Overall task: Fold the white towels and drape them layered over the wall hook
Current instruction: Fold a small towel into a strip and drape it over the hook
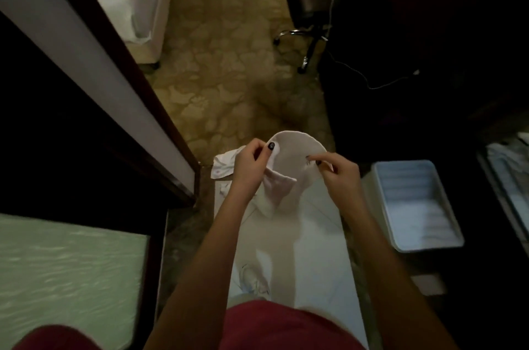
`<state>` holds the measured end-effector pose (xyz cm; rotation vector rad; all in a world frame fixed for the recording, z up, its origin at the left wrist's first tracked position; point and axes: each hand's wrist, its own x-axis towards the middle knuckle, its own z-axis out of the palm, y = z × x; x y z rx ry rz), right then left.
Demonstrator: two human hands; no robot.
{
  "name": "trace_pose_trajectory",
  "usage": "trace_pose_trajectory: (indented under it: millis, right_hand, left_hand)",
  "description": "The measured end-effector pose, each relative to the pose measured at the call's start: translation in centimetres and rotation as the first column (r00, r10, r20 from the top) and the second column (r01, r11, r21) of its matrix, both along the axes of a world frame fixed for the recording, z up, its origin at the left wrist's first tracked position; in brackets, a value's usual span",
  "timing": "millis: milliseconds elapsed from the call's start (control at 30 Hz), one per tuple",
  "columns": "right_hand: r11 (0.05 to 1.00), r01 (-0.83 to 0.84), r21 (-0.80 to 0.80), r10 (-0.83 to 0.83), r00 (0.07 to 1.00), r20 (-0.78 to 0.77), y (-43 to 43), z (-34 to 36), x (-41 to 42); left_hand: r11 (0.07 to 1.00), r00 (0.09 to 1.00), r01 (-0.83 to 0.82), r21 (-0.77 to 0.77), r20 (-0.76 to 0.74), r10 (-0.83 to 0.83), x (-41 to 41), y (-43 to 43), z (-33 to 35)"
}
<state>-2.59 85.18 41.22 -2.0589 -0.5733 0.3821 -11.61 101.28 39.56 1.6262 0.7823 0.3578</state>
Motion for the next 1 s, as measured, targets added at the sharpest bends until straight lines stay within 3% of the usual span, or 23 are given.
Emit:
trace_pose_trajectory:
  millis: [233,433,700,733,833,1000]
  right_hand:
    - [0.997,0.045,0.056,-0.036,0.989,-0.144,-6.7,3.2,-3.2]
    - [0.999,0.024,0.021,-0.022,0.994,-0.111,-14.9,6.7,-5.8]
    - [0.984,0.174,0.031,-0.175,0.985,0.002,-27.0,9.4,-12.4]
    - [0.975,0.216,0.053,-0.217,0.976,0.002,-28.4,9.4,-13.3]
    - [0.945,0.311,0.106,-0.312,0.95,-0.008,-32.7,9.8,-15.9]
    - [0.902,0.415,0.121,-0.41,0.91,-0.064,-39.4,11.3,-20.5]
  left_hand:
    - [0.995,0.991,0.1,-0.017,0.086,-0.098,0.2,-8.3,2.8]
    - [0.992,0.983,0.122,-0.022,0.141,-0.118,-0.5,-16.1,5.3]
    - [0.915,0.947,0.254,-0.313,0.273,-0.17,-4.6,-27.2,8.3]
    - [0.923,0.94,0.276,-0.267,0.274,-0.202,-5.2,-28.3,8.4]
    - [0.92,0.899,0.378,0.105,0.194,-0.391,-6.3,-31.0,8.9]
    - [0.7,0.641,0.695,0.165,0.298,-0.707,-8.3,-36.3,9.8]
